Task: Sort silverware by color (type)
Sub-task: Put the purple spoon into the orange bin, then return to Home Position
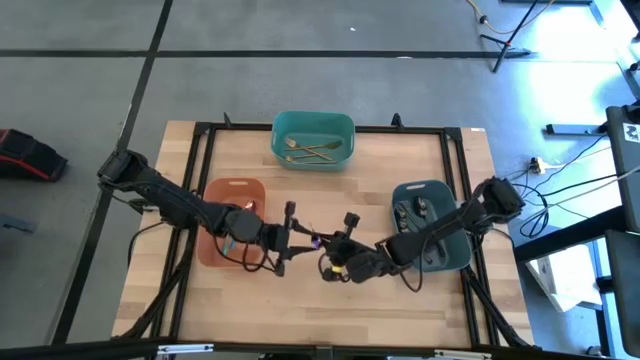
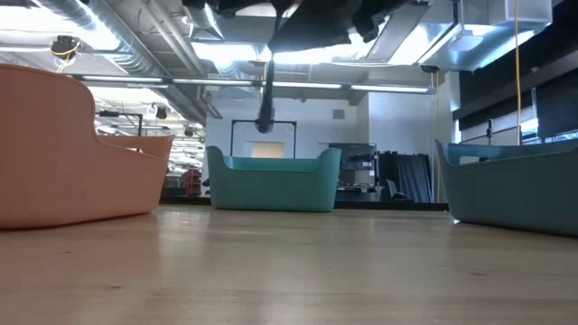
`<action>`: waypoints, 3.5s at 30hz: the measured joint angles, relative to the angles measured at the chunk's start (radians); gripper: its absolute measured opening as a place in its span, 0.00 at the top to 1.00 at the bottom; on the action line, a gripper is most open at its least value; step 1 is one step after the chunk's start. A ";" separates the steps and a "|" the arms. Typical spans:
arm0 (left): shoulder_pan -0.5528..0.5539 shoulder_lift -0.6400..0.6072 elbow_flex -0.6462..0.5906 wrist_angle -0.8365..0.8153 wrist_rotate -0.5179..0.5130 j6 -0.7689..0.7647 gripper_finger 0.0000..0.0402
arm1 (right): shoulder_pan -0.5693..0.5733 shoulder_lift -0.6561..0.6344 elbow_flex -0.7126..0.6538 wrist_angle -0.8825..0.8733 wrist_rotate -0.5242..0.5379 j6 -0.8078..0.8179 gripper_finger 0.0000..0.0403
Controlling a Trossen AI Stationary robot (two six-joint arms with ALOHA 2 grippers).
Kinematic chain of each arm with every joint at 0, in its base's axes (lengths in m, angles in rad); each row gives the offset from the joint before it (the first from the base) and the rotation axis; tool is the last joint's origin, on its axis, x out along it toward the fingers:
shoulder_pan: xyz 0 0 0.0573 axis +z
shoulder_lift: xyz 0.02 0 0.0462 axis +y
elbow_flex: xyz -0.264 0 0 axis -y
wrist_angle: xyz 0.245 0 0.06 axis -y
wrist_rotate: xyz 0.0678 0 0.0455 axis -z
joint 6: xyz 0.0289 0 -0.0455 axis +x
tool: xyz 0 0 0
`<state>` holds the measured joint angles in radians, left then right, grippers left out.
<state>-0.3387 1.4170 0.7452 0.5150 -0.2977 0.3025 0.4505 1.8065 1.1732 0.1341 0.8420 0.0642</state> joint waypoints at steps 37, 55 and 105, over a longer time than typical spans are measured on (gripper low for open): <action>0.099 -0.273 0.062 -0.557 -0.237 -0.247 0.99 | 0.029 -0.132 -0.078 -0.483 0.134 0.089 0.62; 0.144 -0.302 0.237 -1.649 -0.287 -1.125 0.99 | -0.200 -0.131 -0.268 -0.305 0.044 0.085 0.63; 0.098 -0.324 0.248 -1.569 -0.182 -1.011 0.77 | -0.189 -0.185 -0.400 -0.028 -0.278 0.004 0.63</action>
<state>-0.2405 1.0925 0.9936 -1.0542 -0.4801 -0.7090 0.2616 1.6216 0.7734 0.1065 0.5644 0.0685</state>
